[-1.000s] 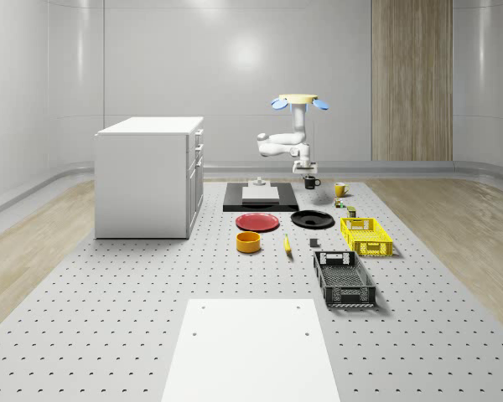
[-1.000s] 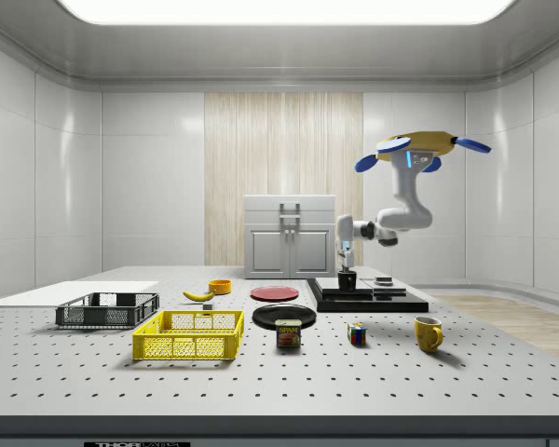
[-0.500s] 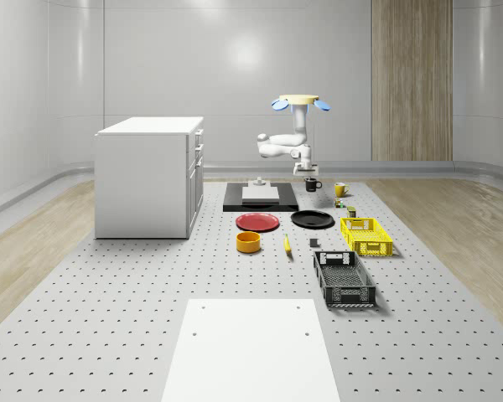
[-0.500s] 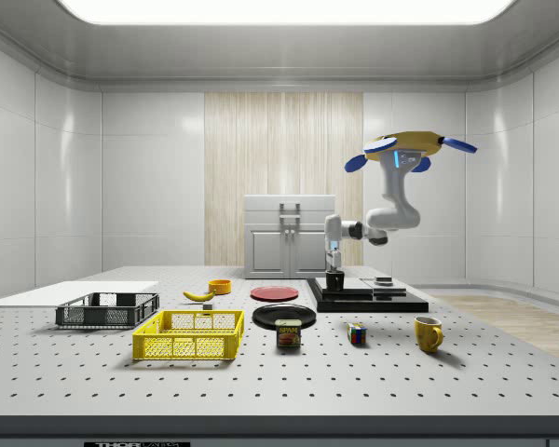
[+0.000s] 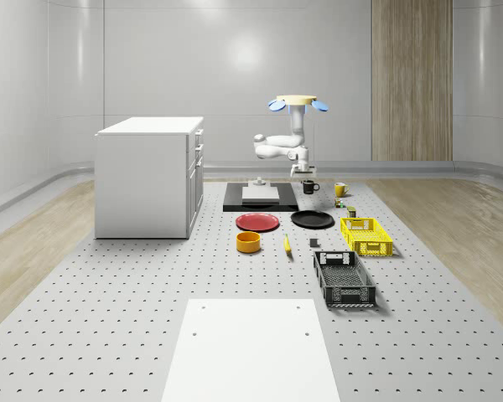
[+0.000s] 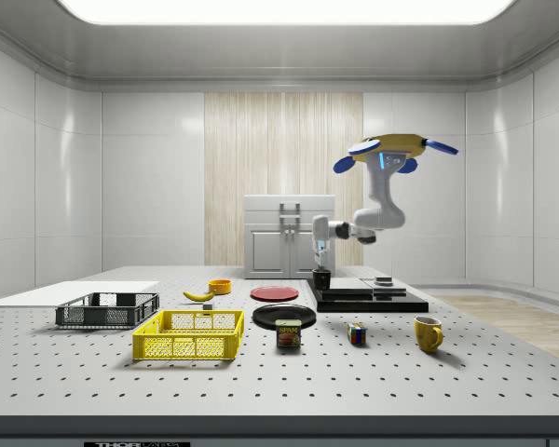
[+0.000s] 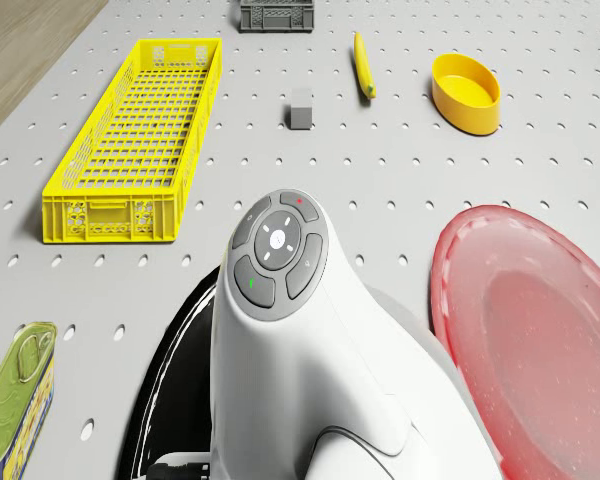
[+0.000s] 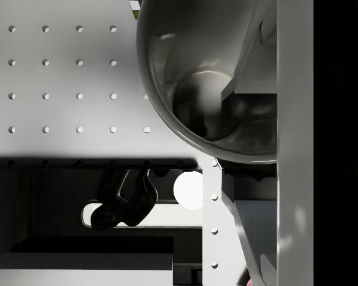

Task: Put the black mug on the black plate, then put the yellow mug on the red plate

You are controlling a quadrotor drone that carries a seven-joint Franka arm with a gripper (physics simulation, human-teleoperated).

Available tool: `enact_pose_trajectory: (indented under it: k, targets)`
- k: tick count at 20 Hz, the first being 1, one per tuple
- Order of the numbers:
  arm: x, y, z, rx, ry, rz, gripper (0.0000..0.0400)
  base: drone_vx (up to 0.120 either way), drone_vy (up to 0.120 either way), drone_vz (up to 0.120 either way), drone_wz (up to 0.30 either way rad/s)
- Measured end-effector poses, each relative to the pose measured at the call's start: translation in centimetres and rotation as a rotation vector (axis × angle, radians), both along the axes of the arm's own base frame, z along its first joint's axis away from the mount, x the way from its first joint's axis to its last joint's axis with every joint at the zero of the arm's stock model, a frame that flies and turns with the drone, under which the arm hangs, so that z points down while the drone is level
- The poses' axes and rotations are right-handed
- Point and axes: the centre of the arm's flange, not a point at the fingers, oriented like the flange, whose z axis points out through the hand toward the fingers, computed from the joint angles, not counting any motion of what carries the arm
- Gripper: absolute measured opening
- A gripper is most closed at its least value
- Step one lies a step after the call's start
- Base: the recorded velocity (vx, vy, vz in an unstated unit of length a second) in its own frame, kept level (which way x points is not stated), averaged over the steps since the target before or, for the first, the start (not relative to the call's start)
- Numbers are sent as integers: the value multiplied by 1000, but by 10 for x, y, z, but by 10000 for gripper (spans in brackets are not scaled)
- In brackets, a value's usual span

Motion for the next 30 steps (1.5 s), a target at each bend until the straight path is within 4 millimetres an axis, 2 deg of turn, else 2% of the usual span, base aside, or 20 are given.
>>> enact_pose_trajectory:
  k: [7,27,30]
  targets:
    - [0,0,0,0,0,0,110,120,0,-114,0]
    - [0,0,0,0,0,0,110,120,0,0,0]
    - [0,0,4,0,0,0,110,0,0,0,0]
